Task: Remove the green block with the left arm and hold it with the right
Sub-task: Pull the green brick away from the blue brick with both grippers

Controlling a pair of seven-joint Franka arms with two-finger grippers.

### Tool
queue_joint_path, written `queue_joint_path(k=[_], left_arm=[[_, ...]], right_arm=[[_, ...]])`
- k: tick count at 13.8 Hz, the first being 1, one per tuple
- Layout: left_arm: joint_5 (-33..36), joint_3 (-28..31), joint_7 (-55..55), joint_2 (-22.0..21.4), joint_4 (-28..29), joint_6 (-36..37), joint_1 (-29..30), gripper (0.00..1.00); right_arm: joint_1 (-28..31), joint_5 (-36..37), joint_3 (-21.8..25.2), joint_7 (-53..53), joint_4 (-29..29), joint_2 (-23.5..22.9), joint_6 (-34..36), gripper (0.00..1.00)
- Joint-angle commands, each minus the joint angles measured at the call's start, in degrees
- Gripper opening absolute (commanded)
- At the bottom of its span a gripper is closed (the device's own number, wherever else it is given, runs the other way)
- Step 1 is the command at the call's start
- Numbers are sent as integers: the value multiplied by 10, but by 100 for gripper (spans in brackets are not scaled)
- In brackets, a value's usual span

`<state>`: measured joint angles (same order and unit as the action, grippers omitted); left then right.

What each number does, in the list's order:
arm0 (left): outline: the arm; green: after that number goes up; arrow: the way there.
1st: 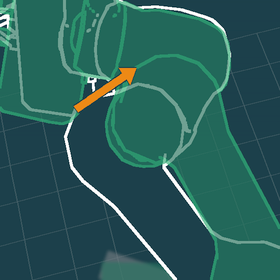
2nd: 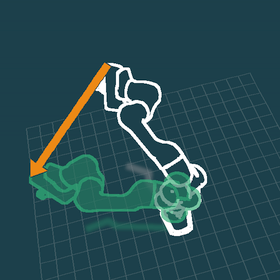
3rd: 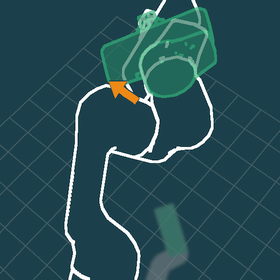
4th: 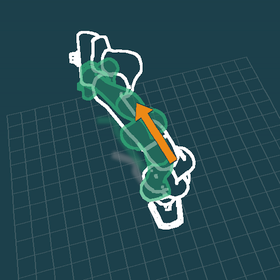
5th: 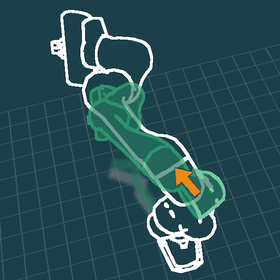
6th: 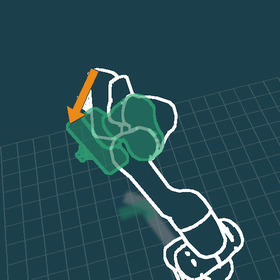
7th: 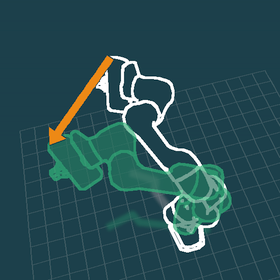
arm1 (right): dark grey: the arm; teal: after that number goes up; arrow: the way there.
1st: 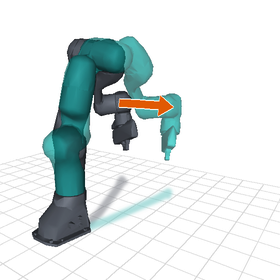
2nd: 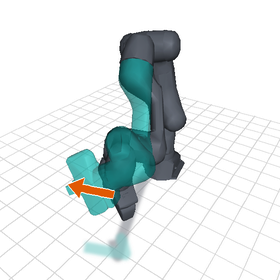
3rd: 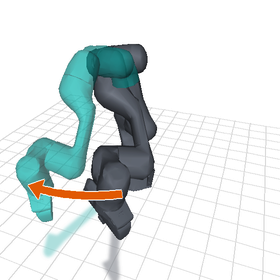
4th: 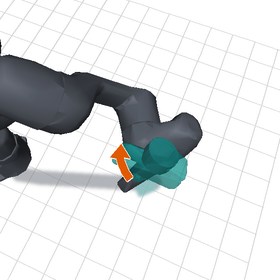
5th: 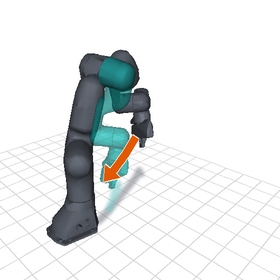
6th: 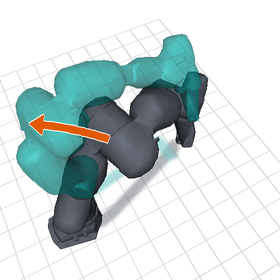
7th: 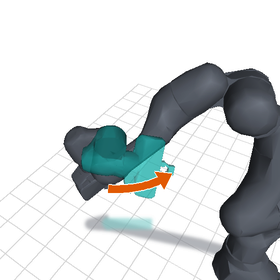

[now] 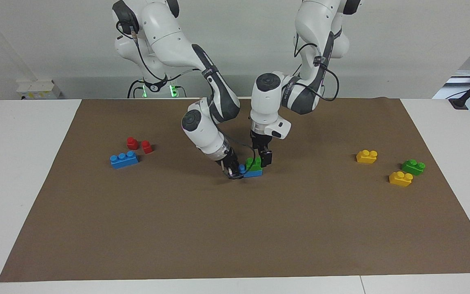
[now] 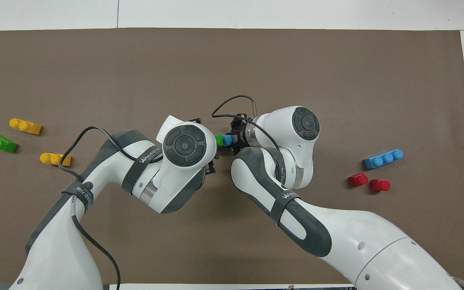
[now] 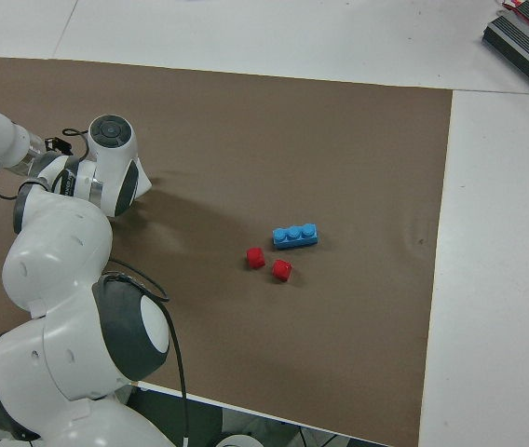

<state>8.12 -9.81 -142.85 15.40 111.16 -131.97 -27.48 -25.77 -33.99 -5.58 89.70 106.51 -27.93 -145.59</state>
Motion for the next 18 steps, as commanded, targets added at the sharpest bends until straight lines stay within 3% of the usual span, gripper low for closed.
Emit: queue_joint_path(k=[1, 5, 6, 7, 9, 15, 18], left_arm=[[16, 8, -18, 14, -16, -9, -8, 100], [17, 8, -18, 16, -14, -22, -7, 98], [17, 8, -18, 18, -13, -24, -8, 89], [17, 8, -18, 18, -12, -27, -8, 64], [29, 8, -18, 18, -9, -38, -9, 2], [47, 8, -11, 17, -13, -35, -21, 0], [47, 8, -8, -4, -16, -11, -14, 0]], right_arm=[[7, -18, -5, -6, 5, -2, -14, 0], [8, -18, -5, -6, 5, -2, -14, 0], [8, -18, -5, -6, 5, -2, -14, 0], [8, -18, -5, -6, 5, -2, -14, 0], [8, -18, -5, -6, 5, -2, -14, 0], [7, -18, -5, -5, 5, -3, -21, 0], [6, -18, -5, -5, 5, -3, -21, 0]])
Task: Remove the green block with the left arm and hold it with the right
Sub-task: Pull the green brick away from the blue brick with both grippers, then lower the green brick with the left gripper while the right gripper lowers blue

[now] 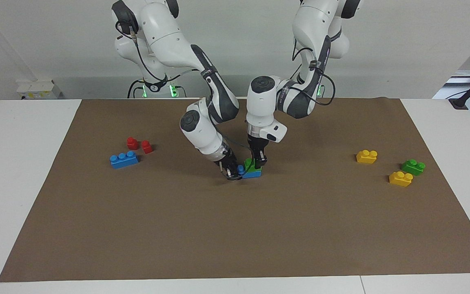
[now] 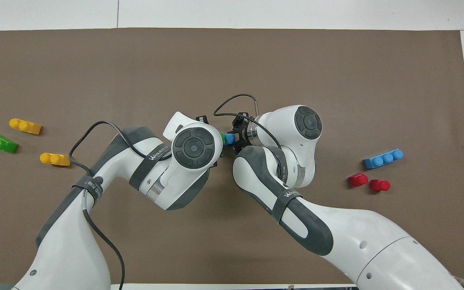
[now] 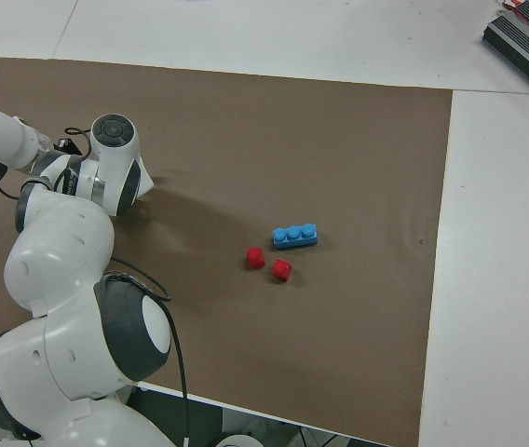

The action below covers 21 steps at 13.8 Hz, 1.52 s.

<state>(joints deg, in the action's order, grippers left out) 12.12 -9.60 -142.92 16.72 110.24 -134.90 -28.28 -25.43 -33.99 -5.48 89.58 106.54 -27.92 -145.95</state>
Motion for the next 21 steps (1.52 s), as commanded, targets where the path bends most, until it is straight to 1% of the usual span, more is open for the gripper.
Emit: queue_joint_path(k=[1, 4, 6, 8, 9, 11, 13, 16, 17, 19, 20, 21], left_arm=[[7, 6, -3, -27, -6, 28, -5, 0], [7, 8, 9, -56, -6, 59, 4, 0], [6, 13, 29, -65, -6, 73, 9, 0], [5, 12, 54, -72, -7, 78, 41, 0], [5, 13, 66, -74, -9, 80, 49, 0], [5, 13, 97, -74, -7, 80, 76, 0], [2, 13, 134, -73, -5, 77, 109, 0], [-11, 12, 222, -72, 0, 73, 174, 0], [-29, 12, 268, -71, 1, 69, 199, 0], [-64, 12, 366, -70, 14, 34, 242, 0], [-75, 12, 410, -69, 15, 25, 257, 0], [-76, 12, 451, -67, 15, 25, 275, 0]], right_arm=[[3, -18, -6, -4, 2, -3, -18, 0], [3, -18, -6, -4, 2, -3, -18, 0], [3, -18, -6, -4, 2, -3, -18, 0], [8, -18, -5, -3, -5, -3, -8, 0], [21, -17, -5, -3, -18, -2, 8, 0], [50, -8, -3, -5, -65, 1, 77, 0], [84, -1, -1, -18, -105, 4, 136, 0], [161, 34, -1, -82, -147, 6, 216, 0], [191, 35, -1, -133, -149, 11, 246, 0], [264, 35, -1, -236, -144, 19, 303, 0], [292, 36, 1, -261, -134, 22, 321, 0], [318, 36, 3, -262, -116, 30, 330, 0]])
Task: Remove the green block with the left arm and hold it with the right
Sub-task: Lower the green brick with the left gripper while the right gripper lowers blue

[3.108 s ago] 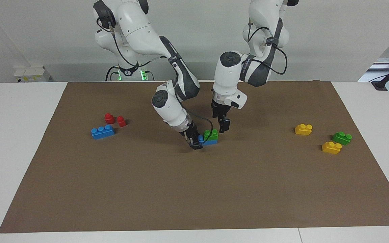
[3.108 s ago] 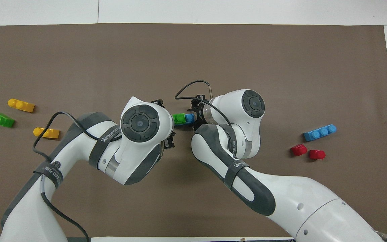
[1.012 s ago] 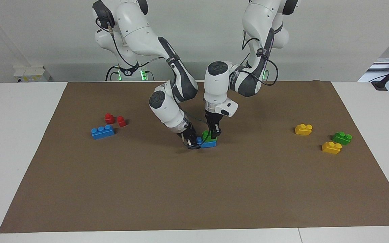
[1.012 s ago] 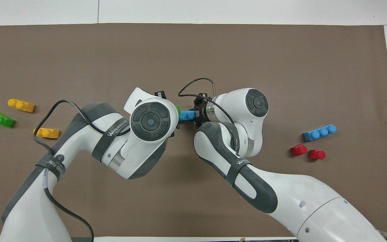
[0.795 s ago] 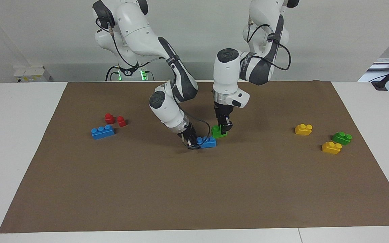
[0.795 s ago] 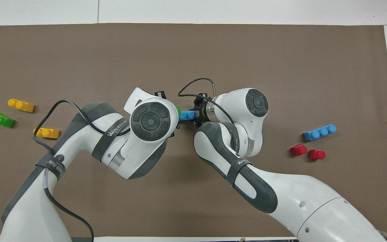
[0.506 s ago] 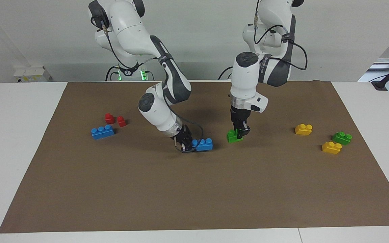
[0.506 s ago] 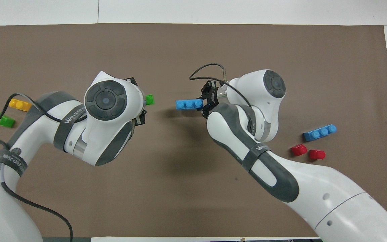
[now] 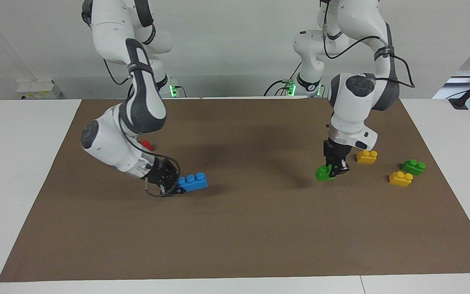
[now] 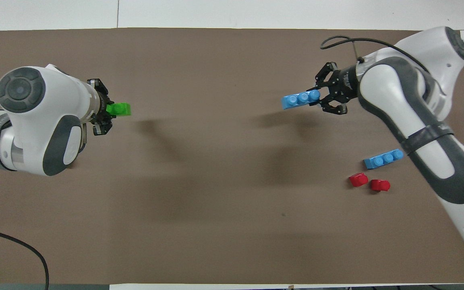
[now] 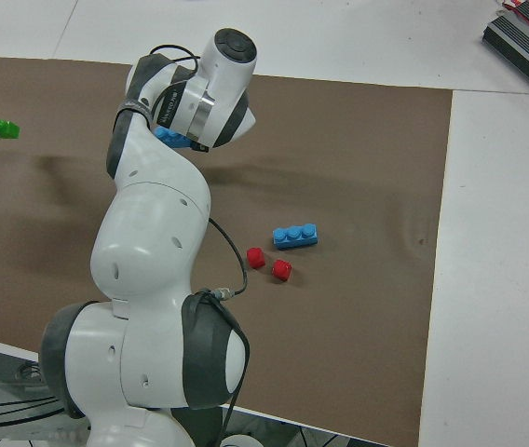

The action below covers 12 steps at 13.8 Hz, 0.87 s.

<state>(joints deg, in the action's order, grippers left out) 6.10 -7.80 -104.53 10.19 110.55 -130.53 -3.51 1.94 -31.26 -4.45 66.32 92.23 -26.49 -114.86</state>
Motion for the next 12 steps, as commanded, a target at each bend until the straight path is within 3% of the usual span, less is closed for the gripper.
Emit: queue_joint_path(k=[1, 5, 9, 12], left_arm=[[-17, -6, 110, 0, 13, -19, 39, 0], [-50, -6, 241, 34, 12, -45, 96, 0], [-49, -5, 311, 94, -20, -75, 126, 0], [-45, -5, 363, 119, -37, -83, 152, 0]], right_arm=[[71, 10, -7, -36, 50, 23, 20, 0], [118, 31, -3, -99, 99, 29, -3, 0], [119, 31, -3, -103, 157, 30, -61, 0], [118, 31, -4, -103, 163, 32, -65, 0]])
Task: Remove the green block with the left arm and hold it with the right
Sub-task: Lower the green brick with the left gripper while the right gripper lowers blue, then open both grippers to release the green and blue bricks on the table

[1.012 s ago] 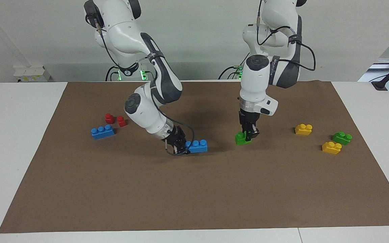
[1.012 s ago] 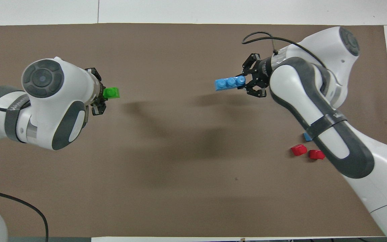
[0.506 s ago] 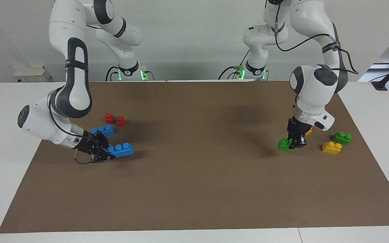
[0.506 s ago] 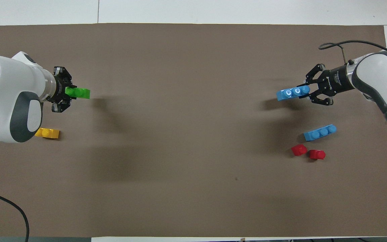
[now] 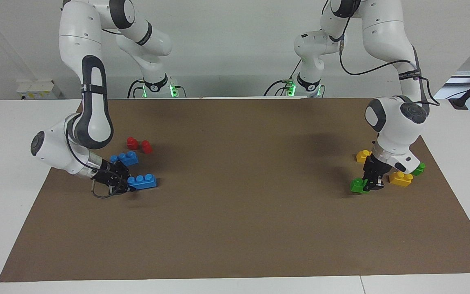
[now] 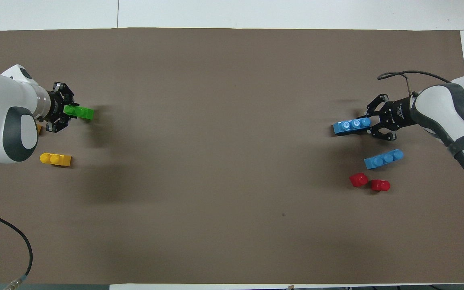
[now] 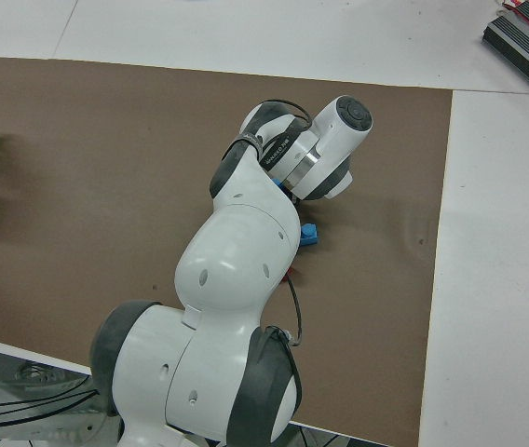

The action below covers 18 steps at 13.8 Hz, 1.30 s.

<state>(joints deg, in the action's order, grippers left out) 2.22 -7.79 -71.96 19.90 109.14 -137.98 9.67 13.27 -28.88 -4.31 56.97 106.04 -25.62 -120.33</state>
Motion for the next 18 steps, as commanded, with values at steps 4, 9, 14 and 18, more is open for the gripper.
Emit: queue_joint_path(k=[4, 9, 14, 18], left_arm=[[5, -2, 59, 48, -39, -20, 29, 0], [6, -3, 62, 50, -38, -24, 23, 100], [7, -6, 94, 15, -40, 2, 17, 100], [7, -8, 192, -57, -39, 89, -4, 100]], right_arm=[[4, 7, -6, -8, 24, 26, -2, 91], [-3, 8, -4, -2, -19, 64, 63, 100], [-25, 123, -10, -122, -78, 140, 154, 100], [-62, 244, -12, -368, -97, 209, 230, 100]])
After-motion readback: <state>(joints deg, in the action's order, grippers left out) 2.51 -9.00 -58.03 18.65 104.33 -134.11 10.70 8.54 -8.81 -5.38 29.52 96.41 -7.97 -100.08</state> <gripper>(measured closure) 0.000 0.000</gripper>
